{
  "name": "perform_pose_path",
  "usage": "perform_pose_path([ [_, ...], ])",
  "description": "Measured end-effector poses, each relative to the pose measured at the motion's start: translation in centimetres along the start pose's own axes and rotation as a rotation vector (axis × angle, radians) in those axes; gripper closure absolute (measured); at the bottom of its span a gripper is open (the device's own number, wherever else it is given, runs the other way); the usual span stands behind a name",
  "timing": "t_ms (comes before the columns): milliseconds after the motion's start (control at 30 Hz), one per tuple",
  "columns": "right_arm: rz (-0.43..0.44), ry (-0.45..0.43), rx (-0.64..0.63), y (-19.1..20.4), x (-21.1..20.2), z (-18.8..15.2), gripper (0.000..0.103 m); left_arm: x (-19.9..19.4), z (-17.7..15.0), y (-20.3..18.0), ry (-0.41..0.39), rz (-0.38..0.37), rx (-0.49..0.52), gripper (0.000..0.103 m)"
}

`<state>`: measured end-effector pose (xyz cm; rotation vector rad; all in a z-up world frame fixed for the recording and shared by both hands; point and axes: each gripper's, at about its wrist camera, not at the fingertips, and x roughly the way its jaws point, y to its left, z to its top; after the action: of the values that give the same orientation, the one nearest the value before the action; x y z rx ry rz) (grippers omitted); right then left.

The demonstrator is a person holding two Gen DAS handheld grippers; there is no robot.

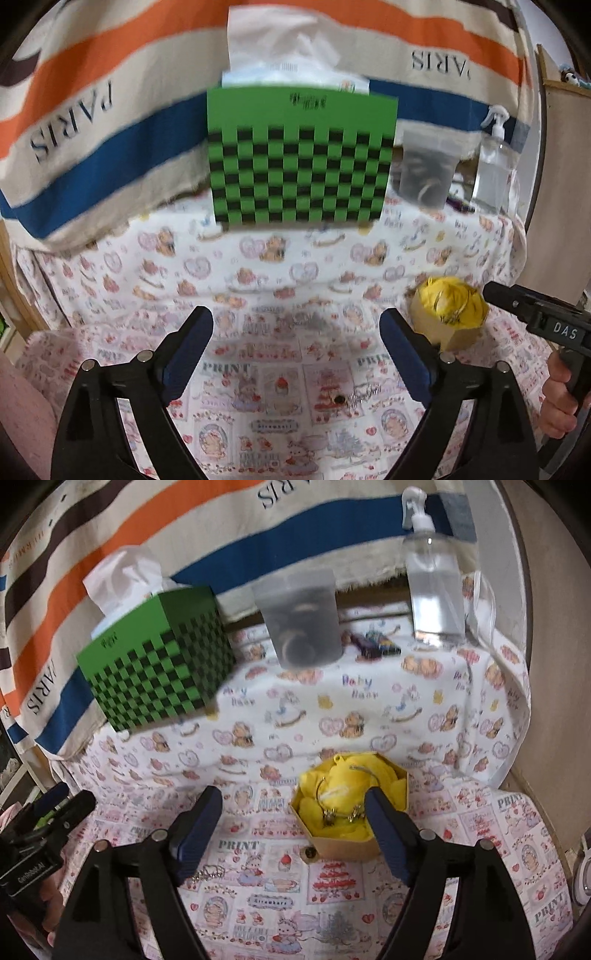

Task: Organize jewelry
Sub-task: 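Lower the left tool onto the gold ring with black stone and close it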

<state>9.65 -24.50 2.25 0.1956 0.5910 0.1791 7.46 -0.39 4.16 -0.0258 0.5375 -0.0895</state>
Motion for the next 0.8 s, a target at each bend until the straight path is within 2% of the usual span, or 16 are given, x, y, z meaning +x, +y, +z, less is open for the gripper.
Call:
perform_pose_path([
  [233,-0.015,0.031,-0.020,0.6,0.5,-0.8,0.022,2.4,-1.8,-0.9,0.094,-0.003,0.030,0.012],
  [533,-0.039,0.086,-0.018,0.4,1.4,-1.3,0.021,4.0,-3.1,-1.8,0.169,-0.024,0.034,0.015],
  [633,-0.054,0.101,-0.006,0.1,1.7,-1.3,0.021,4.8,-3.5,-1.9,0.219,-0.048,0.025,0.030],
  [700,-0.061,0.110,0.003,-0.1,1.9,-1.3,0.021,5.5,-3.8,-2.0,0.265,-0.076,0.016,0.045],
  [800,-0.072,0.122,0.014,-0.5,2.1,-1.3,0.021,6.4,-4.4,-2.2,0.326,-0.122,0.002,0.061],
])
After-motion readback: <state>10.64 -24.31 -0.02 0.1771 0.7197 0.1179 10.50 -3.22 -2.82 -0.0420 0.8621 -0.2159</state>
